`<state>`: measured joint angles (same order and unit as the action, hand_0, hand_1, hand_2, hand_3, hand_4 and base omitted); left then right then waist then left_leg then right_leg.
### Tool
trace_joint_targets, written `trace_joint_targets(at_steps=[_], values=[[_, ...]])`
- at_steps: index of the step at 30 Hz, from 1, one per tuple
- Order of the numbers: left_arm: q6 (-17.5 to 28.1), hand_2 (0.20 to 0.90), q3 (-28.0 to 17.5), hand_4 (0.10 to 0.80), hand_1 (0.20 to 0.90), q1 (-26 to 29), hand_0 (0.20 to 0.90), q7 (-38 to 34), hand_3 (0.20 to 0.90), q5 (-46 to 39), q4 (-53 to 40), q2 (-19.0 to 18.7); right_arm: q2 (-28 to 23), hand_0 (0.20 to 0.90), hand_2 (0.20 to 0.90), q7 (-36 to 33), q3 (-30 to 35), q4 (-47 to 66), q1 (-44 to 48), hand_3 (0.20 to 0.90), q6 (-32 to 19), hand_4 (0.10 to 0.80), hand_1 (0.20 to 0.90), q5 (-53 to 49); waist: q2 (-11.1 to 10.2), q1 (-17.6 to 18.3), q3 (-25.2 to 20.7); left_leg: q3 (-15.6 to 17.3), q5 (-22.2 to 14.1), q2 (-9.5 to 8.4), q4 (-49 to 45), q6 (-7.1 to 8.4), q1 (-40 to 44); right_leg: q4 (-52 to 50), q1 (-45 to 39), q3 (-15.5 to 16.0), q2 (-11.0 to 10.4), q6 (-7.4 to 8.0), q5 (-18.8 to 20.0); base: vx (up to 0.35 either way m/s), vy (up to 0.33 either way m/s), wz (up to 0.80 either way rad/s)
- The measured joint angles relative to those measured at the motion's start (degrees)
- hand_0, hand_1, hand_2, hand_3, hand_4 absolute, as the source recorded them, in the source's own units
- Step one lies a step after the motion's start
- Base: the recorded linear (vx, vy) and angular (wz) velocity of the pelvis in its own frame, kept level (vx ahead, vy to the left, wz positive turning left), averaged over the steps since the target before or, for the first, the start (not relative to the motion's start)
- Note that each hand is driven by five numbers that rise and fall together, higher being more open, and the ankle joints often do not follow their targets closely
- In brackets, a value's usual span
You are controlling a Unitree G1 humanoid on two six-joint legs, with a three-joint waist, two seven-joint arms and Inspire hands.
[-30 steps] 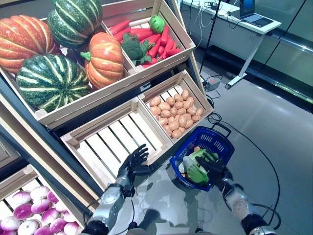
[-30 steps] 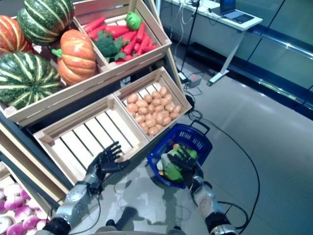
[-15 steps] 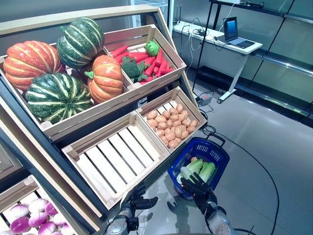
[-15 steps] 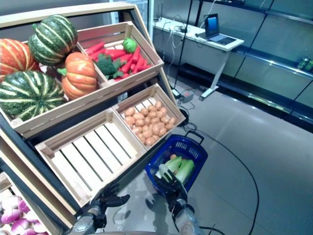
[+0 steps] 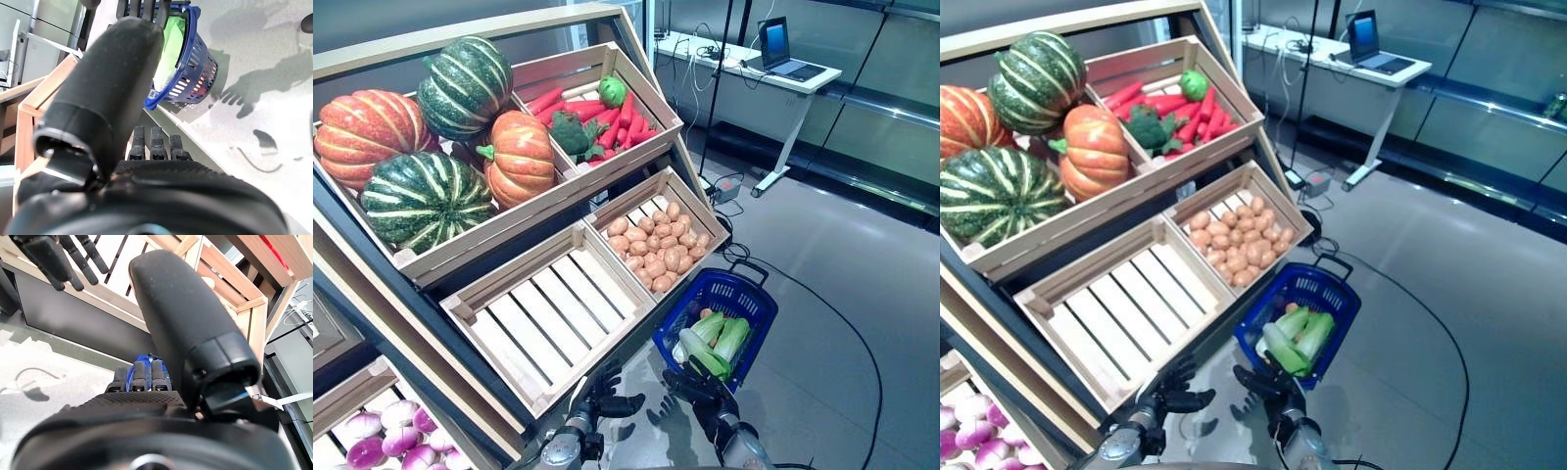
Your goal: Put vegetables into the basket
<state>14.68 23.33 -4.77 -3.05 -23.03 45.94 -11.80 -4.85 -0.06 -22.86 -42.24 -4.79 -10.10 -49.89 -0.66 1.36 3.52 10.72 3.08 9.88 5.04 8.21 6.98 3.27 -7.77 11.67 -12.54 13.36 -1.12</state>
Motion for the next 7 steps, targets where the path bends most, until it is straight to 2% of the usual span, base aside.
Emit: trace_joint_targets(at_steps=[7], values=[[0.0,0.9,0.0,0.8,0.9,0.0,0.9,-1.2,0.9,-0.1,0.0,0.0,-0.4,0.9,0.9,-0.1,0.0,0.0,-0.2,0.9,0.0,0.8,0.9,0.0,-0.1,0.1,0.1,-0.5,0.0,-0.04,0.0,0.02,-0.1,0.6,-0.6,0.4,0.0,0.08,0.1,0.006,-0.004,0.03]])
